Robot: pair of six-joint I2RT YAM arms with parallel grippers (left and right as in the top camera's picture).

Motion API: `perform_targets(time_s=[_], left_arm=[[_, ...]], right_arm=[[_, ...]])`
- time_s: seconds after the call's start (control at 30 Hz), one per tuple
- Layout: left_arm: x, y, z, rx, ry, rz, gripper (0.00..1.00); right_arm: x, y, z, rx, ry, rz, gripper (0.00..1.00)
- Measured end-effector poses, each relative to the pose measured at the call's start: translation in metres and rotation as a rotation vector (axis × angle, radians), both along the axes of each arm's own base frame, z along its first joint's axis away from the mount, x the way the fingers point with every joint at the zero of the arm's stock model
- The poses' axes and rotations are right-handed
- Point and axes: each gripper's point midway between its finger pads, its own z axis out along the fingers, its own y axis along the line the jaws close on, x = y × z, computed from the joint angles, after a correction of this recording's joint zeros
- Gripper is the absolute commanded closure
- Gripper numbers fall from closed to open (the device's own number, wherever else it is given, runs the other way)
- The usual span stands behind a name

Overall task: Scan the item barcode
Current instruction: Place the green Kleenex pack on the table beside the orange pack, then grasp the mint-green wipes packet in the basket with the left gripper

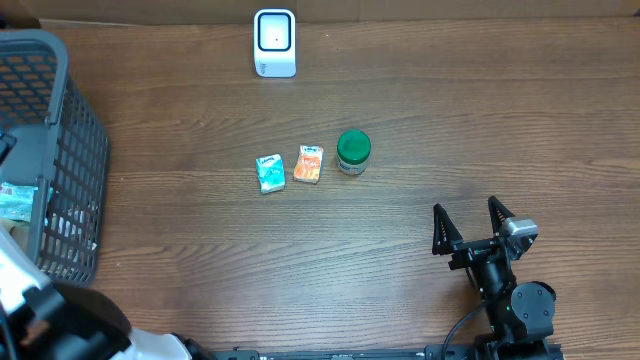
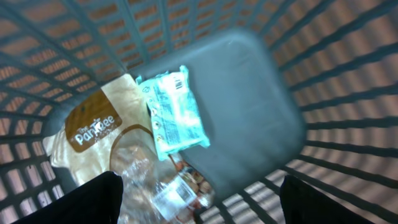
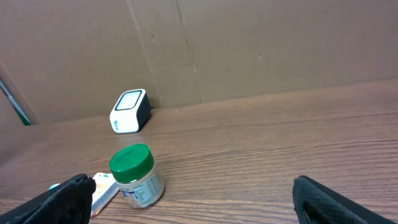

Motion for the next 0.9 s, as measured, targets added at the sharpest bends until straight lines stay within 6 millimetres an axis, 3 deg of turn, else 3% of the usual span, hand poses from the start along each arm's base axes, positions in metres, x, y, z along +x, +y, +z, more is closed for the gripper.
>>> perform_targets(time_s=[0.23,0.4,0.7,0.8,0.9], left_arm=[[0.013,0.017,-0.086,-0.082,0.181,-0.066,0.22],[0.015,0.025,-0.132,-0.116,0.274,-0.101,0.23],[0.016,0.031,-0.187,-0.157,0.360,-0.119,0.20],[0.016,0.035,-0.192,-0.147,0.371,-0.113,0.18],[0.016,0.037,-0.197,-0.139,0.379,-0.109,0.34]], right_arm=[[0.000,0.000,0.000,0.000,0.000,0.000,0.00],[0.000,0.000,0.000,0.000,0.000,0.000,0.00],[0.000,0.000,0.000,0.000,0.000,0.000,0.00],[0.000,0.000,0.000,0.000,0.000,0.000,0.00],[0.000,0.000,0.000,0.000,0.000,0.000,0.00]])
